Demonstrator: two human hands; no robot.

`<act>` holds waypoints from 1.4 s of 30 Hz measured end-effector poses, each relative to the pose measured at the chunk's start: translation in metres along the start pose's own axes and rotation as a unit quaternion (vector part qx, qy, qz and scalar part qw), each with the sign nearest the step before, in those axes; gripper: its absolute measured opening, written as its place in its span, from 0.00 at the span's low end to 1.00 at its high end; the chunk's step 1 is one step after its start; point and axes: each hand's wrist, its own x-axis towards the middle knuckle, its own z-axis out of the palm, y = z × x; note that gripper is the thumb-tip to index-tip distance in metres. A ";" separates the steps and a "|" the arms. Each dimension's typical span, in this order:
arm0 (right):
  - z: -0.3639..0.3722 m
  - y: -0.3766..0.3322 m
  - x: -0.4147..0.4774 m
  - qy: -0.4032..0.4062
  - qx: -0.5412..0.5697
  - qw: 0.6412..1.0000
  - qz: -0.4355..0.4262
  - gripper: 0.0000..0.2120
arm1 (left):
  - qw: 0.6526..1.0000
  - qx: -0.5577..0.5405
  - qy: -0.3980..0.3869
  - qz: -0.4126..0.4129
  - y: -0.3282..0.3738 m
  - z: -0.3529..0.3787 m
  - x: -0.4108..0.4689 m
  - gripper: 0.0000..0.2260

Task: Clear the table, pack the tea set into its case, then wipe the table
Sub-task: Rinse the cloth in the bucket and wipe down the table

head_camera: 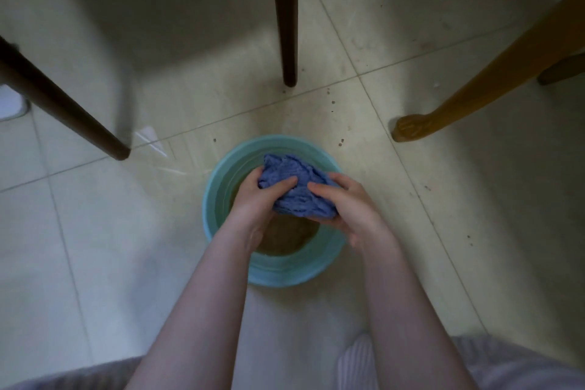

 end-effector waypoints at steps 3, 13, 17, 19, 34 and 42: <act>-0.004 -0.025 -0.030 0.016 0.003 1.000 -0.013 0.13 | 0.998 -0.052 -0.045 -0.015 0.024 0.005 -0.029 0.28; -0.015 -0.130 -0.161 0.008 0.161 0.987 0.021 0.11 | 0.959 0.270 -0.088 -0.002 0.130 0.032 -0.138 0.36; -0.024 -0.177 -0.213 -0.001 0.163 0.987 -0.011 0.12 | 0.972 0.212 -0.092 -0.044 0.184 0.058 -0.182 0.26; -0.026 -0.197 -0.237 -0.019 0.164 0.986 -0.032 0.17 | 0.989 0.083 -0.106 -0.053 0.208 0.075 -0.202 0.23; -0.033 -0.304 -0.379 0.130 0.345 0.917 -0.153 0.07 | 0.988 0.091 -0.040 0.117 0.344 0.192 -0.322 0.11; -0.061 -0.357 -0.438 0.150 0.433 0.865 -0.206 0.13 | 0.966 0.158 -0.121 0.164 0.415 0.252 -0.376 0.07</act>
